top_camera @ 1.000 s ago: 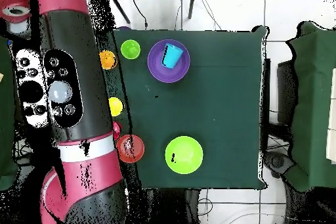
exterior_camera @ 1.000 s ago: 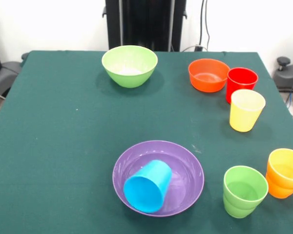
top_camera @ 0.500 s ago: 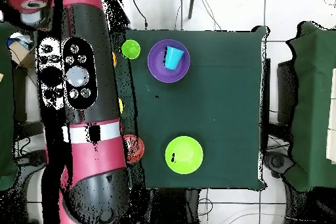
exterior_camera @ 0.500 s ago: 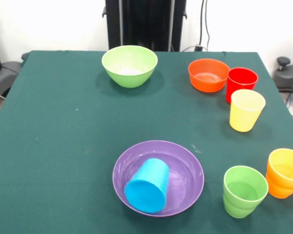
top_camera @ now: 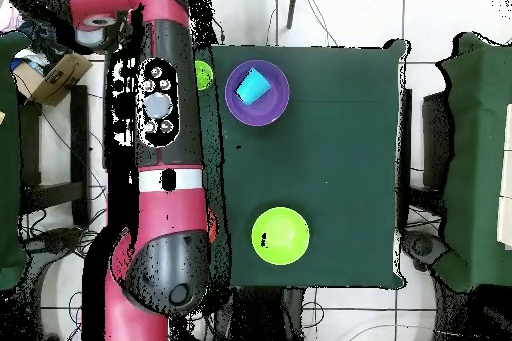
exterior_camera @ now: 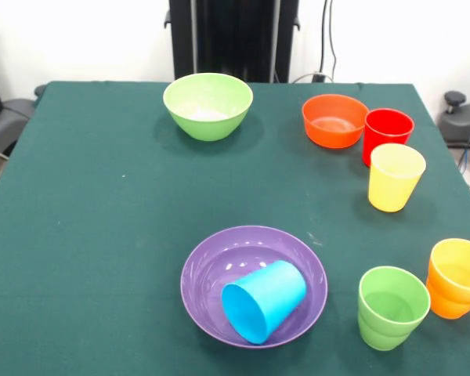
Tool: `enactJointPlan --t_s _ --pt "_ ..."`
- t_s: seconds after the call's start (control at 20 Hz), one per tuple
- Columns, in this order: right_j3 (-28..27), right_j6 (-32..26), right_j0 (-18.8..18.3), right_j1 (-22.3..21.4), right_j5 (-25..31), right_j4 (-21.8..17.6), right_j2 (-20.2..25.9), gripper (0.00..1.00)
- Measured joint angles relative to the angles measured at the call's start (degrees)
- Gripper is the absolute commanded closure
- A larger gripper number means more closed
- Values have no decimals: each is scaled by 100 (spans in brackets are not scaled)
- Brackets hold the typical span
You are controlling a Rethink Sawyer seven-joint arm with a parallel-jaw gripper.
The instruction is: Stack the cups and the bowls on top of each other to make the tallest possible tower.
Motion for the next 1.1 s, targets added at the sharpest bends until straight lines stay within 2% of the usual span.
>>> enactJointPlan --t_s 0.15,0.25,0.55,1.1 --pt "118 0 47 88 -155 -54 272 0" --pt "276 0 115 119 -391 -241 584 0" --pt "637 0 234 124 -871 -662 1094 0" --pt "1117 -12 123 146 -1280 -1260 1963 0"
